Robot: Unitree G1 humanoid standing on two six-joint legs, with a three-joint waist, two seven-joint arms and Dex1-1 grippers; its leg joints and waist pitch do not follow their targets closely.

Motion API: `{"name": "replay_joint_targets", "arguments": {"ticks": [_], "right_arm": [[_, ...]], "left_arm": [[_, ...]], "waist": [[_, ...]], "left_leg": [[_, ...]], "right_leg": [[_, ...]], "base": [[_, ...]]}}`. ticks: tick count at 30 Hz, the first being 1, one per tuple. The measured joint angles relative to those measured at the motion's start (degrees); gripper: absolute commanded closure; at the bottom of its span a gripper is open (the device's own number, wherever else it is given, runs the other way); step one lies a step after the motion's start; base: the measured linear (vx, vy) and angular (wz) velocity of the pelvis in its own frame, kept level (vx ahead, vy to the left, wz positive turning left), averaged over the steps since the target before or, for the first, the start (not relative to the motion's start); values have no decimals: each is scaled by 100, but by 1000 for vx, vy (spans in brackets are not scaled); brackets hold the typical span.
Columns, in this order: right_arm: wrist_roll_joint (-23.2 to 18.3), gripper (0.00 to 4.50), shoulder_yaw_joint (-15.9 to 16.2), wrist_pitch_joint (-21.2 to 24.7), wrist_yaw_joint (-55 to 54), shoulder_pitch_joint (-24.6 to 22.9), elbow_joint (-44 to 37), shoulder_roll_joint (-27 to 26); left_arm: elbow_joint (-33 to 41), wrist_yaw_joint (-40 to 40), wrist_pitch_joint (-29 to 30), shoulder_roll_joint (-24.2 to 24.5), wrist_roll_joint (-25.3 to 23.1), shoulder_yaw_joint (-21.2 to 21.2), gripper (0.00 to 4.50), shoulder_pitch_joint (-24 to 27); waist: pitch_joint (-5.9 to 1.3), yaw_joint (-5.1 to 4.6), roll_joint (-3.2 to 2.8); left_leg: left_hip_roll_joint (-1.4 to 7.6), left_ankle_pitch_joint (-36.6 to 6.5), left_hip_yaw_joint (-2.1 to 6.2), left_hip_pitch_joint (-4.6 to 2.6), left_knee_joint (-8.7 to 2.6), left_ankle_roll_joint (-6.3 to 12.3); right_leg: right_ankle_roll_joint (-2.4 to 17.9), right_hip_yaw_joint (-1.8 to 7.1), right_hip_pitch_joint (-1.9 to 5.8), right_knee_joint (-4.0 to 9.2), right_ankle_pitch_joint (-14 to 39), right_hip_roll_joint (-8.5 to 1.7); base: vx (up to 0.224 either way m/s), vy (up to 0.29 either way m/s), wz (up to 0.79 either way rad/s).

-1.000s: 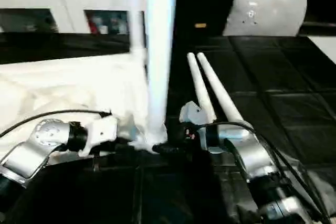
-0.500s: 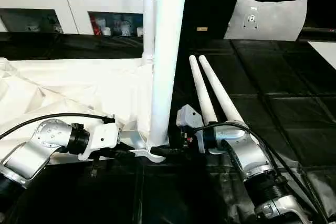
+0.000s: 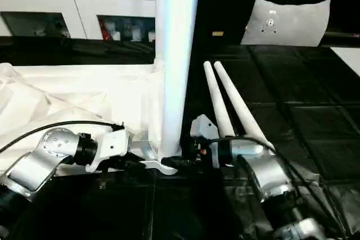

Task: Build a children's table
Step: Rotate leg to tighten

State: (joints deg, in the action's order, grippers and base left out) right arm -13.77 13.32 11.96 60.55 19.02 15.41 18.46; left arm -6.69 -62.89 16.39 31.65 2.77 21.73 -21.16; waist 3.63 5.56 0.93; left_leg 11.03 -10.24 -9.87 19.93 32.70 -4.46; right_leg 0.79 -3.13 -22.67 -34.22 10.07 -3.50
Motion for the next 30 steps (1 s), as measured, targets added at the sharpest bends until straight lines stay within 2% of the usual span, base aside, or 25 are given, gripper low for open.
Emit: {"name": "replay_joint_targets", "arguments": {"ticks": [4,7,9,12,15,17,20,22,23,25,30], "right_arm": [[88,181,-226,108,-926,20,160,-450],[133,181,-568,176,-1844,162,486,-957],[246,182,-655,165,-2375,311,684,-1180],[325,182,-741,138,-3001,573,1026,-1467],[409,182,-826,115,-3529,818,1313,-1709],[436,182,-832,113,-3631,867,1404,-1750],[468,182,-854,85,-3639,926,1483,-1800],[465,127,-874,34,-3634,978,1571,-1838],[457,127,-901,-24,-3633,1013,1648,-1882],[404,103,-962,-24,-3646,1019,1778,-1948],[351,67,-900,-135,-3373,897,1680,-1753]], "left_arm": [[136,664,786,-355,-49,-170,450,17],[348,1540,1701,-1023,-225,-408,450,27],[478,2109,2233,-1459,-311,-516,450,37],[531,2756,2589,-1888,-450,-625,450,32],[498,3257,2762,-2209,-550,-657,450,-25],[498,3363,2780,-2244,-566,-646,450,-30],[501,3358,2856,-2197,-602,-616,450,-91],[534,3338,2872,-2131,-624,-591,450,-101],[562,3321,2876,-2075,-638,-578,450,-100],[586,3309,2870,-2056,-637,-562,450,-101],[579,3029,2571,-1743,-591,-486,450,-103]], "waist": [[3,-155,5],[9,-300,7],[16,-381,-6],[24,-442,-16],[50,-522,-52],[84,-543,-103],[109,-555,-101],[119,-562,-102],[123,-571,-104],[135,-584,-115],[159,-555,-131]], "left_leg": [[-3,10,6,-1,9,-14],[-2,10,19,6,48,-14],[-3,9,24,6,47,-13],[-7,8,47,10,43,-11],[-2,7,92,19,33,-9],[14,5,161,12,23,-7],[28,5,165,6,21,-7],[29,5,165,2,18,-7],[31,5,174,4,18,-7],[38,5,185,8,18,-7],[38,4,178,12,-1,-8]], "right_leg": [[-3,-4,-6,25,2,-1],[-3,-23,-26,43,2,-8],[-3,-63,-16,93,2,-28],[-4,-137,-14,158,2,-61],[-4,-285,21,284,2,-105],[-4,-394,96,390,2,-106],[-4,-419,109,408,2,-106],[-4,-426,105,409,2,-106],[-4,-456,101,415,2,-113],[-4,-572,107,423,2,-170],[-4,-579,88,414,2,-178]], "base": [[-49,8,-5],[-34,13,-6],[0,0,0],[0,0,0],[0,0,0],[0,0,0],[0,0,0],[0,0,0],[0,0,0],[0,0,0],[0,0,0]]}}
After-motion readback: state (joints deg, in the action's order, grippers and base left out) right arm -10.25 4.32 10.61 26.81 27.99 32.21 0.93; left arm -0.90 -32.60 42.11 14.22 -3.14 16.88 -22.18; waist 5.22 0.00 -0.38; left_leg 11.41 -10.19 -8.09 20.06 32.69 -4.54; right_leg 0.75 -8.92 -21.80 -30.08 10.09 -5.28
